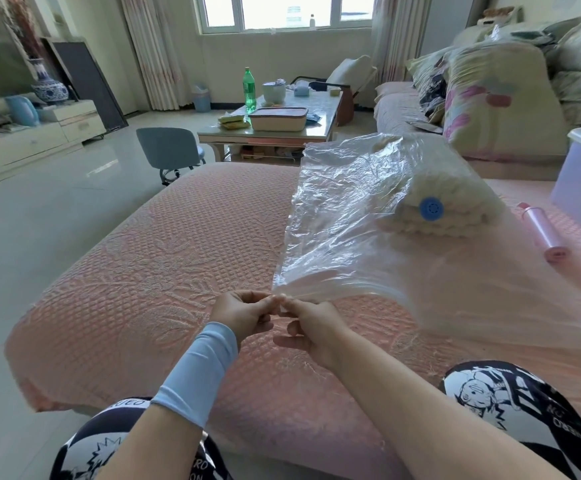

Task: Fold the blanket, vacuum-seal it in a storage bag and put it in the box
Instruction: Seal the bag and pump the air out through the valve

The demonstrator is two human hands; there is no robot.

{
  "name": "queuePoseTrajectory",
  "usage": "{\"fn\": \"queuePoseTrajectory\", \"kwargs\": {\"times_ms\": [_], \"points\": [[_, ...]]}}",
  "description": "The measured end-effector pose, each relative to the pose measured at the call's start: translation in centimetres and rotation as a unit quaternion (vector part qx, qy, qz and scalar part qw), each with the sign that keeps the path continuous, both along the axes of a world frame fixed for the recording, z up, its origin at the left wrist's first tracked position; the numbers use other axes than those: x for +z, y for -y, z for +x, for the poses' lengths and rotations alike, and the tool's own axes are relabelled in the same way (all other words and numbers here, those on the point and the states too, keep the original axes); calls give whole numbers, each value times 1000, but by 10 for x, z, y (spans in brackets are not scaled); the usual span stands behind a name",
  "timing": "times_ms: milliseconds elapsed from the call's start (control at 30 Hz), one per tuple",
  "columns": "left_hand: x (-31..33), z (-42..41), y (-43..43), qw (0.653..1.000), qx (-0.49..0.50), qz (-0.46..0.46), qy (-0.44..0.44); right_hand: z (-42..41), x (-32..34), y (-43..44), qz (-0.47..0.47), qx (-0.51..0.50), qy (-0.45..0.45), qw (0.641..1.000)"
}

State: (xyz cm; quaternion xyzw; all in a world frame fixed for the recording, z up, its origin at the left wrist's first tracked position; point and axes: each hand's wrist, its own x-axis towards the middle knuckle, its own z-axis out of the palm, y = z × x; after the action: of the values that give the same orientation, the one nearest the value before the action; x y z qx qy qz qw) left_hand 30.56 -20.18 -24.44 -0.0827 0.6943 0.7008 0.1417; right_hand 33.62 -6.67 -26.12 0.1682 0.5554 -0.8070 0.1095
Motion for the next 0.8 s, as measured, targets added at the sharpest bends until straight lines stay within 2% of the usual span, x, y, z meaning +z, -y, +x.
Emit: {"fn": "queuePoseTrajectory", "kwargs": {"times_ms": [267,500,667,800], "points": [[-2,-2,-11,999,43,12,5,-11,1,-6,20,-114,36,993],[4,-1,-11,998,2,56,31,-5,1,-7,-32,-54,15,998],[5,1,-11,999,12,35,-9,-4,1,0,-7,-43,-20,999],[4,4,-15,999,13,1,-50,-6,4,1,49,-78,-37,995]]}}
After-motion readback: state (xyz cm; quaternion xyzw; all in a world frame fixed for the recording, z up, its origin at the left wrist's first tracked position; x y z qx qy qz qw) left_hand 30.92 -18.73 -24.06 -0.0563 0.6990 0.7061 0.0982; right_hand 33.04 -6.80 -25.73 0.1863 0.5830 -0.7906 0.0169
